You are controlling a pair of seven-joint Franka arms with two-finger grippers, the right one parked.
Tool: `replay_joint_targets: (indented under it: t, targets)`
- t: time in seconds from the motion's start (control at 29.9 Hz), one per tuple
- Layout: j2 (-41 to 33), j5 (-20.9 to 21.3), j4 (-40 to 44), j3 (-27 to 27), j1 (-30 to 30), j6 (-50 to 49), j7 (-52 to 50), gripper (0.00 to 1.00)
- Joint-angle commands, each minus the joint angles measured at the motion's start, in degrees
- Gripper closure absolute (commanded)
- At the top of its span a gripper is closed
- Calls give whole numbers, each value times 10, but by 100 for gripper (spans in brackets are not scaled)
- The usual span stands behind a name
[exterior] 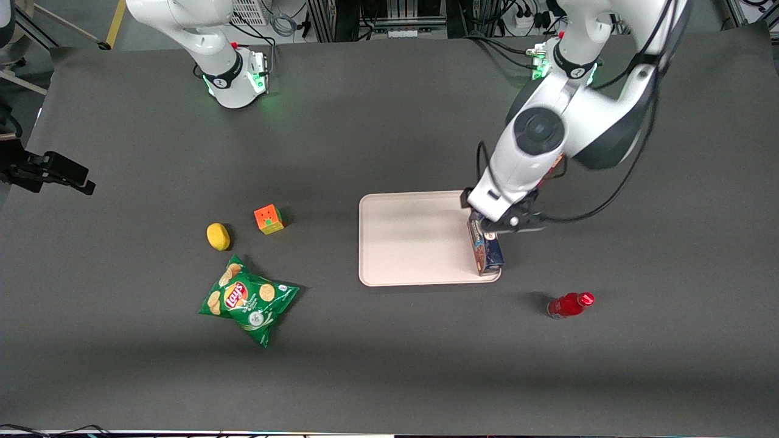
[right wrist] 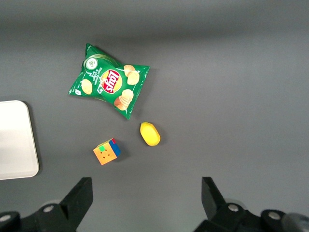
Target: Place cookie box on tray
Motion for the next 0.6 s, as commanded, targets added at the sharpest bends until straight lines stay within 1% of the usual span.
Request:
replay_joint_targets:
  t: [0.0, 0.07, 0.17, 0.33, 0.43, 0.57]
  targets:
    - [-40, -16, 64, 29, 7, -122, 54, 0]
    - [-52, -16, 81, 46, 7, -149, 77, 0]
    - [-78, -17, 85, 77, 7, -155, 122, 0]
    - [-109, -36, 83, 154, 7, -158, 221, 0]
    - [-117, -39, 81, 194, 6, -158, 273, 0]
    - [-125, -34, 74, 210, 6, -156, 278, 0]
